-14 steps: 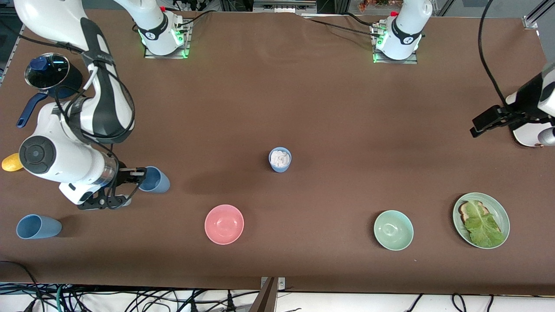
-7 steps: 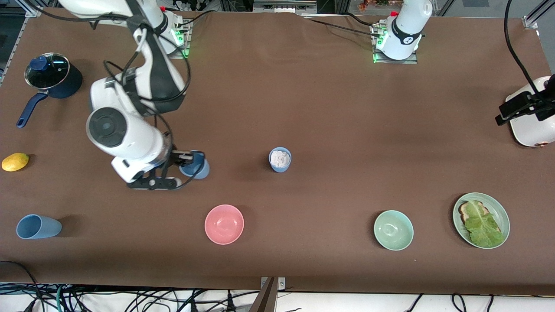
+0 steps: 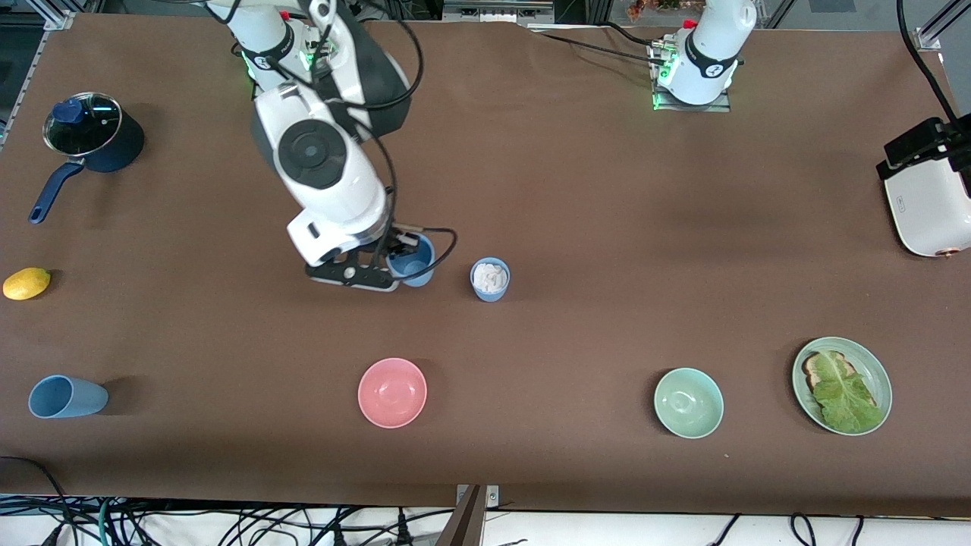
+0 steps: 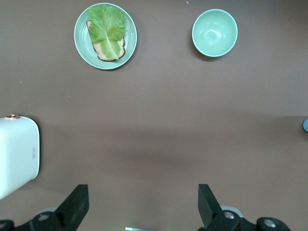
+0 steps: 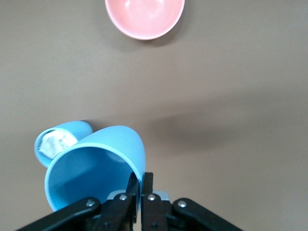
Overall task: Stack blue cups with both arms
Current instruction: 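Carry the upright blue cup with the right gripper over the tissue cup, then lower the blue cup with the right gripper into the tissue cup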
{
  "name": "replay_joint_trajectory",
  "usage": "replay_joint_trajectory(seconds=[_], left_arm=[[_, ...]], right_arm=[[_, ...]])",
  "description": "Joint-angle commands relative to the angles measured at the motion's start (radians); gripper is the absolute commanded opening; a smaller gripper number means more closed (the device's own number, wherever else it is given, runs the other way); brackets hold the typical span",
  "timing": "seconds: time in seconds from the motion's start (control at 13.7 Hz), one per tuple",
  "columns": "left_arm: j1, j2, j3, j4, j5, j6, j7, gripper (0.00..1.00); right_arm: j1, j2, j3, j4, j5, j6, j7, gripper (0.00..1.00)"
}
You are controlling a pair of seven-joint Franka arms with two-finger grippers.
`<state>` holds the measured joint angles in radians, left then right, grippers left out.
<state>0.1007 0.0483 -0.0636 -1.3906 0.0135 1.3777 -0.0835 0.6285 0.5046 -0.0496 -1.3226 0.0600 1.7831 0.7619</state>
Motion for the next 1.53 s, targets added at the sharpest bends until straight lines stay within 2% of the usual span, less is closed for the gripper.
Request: replay_joint_trajectory(seconds=[0.0, 0.29, 0.58, 0.95, 1.46], left_arm=[[-0.018, -0.037, 0.019, -0.042, -0.053, -0.002, 0.025, 1.00], [-0.021, -0.068, 0.019, -0.062, -0.086, 0.001, 0.033, 1.00], [-0.021, -0.111, 0.019, -0.108, -0.090, 0.006, 0.163, 1.00], [-0.021, -0.105, 0.019, -0.110, -0.079, 0.003, 0.159, 1.00], [-0.024, -0.093, 0.033, -0.127, -0.076, -0.002, 0.151, 1.00]], right_arm=[[0.066, 0.047, -0.006, 0.066, 0.003, -0.002, 0.117, 0.00], [0.102, 0.086, -0.007, 0.080, -0.002, 0.050, 0.192, 0.00], [0.125, 0.123, -0.009, 0.082, -0.005, 0.117, 0.237, 0.00], [0.134, 0.143, -0.010, 0.097, -0.006, 0.128, 0.244, 0.00], [0.134, 0.207, -0.016, 0.192, -0.009, 0.128, 0.241, 0.00]])
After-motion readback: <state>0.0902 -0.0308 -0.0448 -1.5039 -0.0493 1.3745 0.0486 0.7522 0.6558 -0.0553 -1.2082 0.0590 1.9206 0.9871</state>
